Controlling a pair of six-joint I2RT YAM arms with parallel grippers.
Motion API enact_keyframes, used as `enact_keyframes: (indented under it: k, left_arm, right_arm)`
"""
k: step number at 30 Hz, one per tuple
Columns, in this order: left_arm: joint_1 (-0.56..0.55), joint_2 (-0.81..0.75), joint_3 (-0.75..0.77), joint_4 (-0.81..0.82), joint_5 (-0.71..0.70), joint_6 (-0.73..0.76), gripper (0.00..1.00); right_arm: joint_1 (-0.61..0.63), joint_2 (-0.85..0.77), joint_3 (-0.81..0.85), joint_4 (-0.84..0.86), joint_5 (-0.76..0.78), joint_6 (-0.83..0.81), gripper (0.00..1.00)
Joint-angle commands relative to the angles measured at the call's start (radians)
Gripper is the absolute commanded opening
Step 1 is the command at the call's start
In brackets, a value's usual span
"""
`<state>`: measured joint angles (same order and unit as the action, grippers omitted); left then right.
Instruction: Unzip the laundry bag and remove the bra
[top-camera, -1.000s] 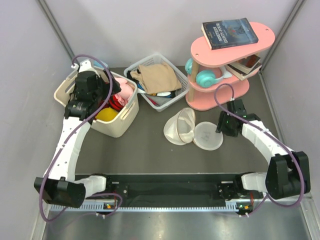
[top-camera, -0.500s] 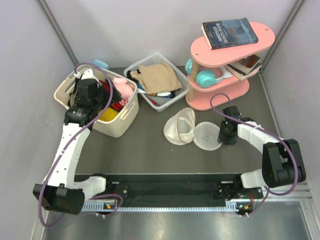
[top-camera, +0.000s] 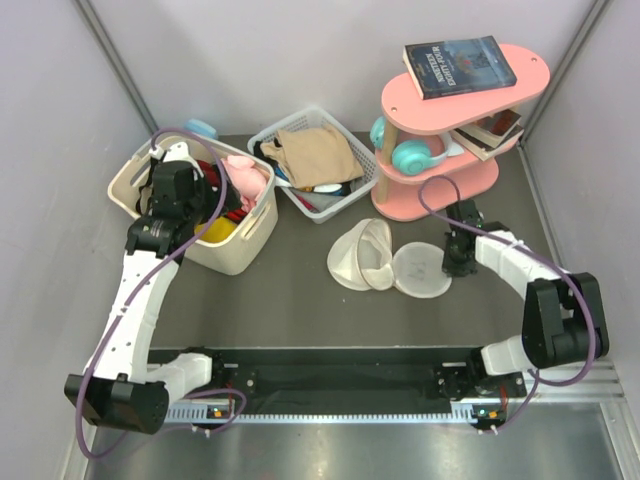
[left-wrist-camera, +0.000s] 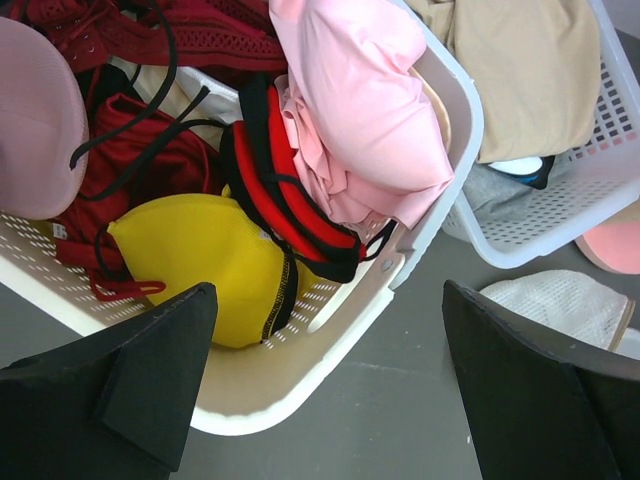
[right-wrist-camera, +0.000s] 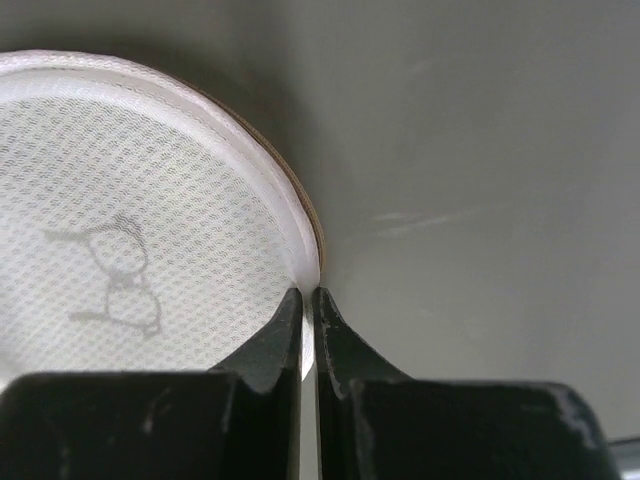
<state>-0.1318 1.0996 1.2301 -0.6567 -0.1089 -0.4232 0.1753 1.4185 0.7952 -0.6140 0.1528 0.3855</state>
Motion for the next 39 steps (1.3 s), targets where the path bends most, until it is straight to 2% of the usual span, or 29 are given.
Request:
enact_keyframes:
  k: [1,5,11,16,21,29,32,35,39]
  left_arm:
    - [-0.005,0.003,0.037,-0.004,0.009,0.038,0.98]
    - [-0.005,0.013,0.045,0.002,0.023,0.052,0.98]
    - [-0.006,0.014,0.051,0.0,0.025,0.073,0.98]
    - [-0.006,0.011,0.037,0.014,0.043,0.066,0.98]
    - [-0.006,0.008,0.019,0.025,0.054,0.052,0.98]
    - [-0.006,-0.006,0.009,0.023,0.055,0.05,0.98]
    - [-0.006,-0.014,0.006,0.017,0.054,0.047,0.98]
    - [-0.006,-0.021,0.003,0.016,0.052,0.044,0.98]
    - [-0.006,-0.032,0.005,0.008,0.045,0.041,0.98]
  right_arm:
    - [-0.013,-0.047,0.171,-0.11,0.213,-0.083,0.0]
    - [-0.011,-0.064,0.32,-0.176,0.313,-0.126,0.0]
    - [0.029,-0.046,0.438,-0.201,0.333,-0.137,0.0]
    - [0.242,-0.003,0.496,-0.202,0.45,-0.128,0.0]
    - [0.442,0.066,0.559,-0.167,0.45,-0.094,0.0]
    - [0.63,0.243,0.674,-0.191,0.476,-0.108,0.0]
    - [0.684,0.278,0.687,-0.176,0.443,-0.109,0.0]
    - [0.719,0.303,0.667,-0.133,0.323,-0.096,0.0]
    - [0.721,0.342,0.602,-0.028,0.057,-0.068,0.0]
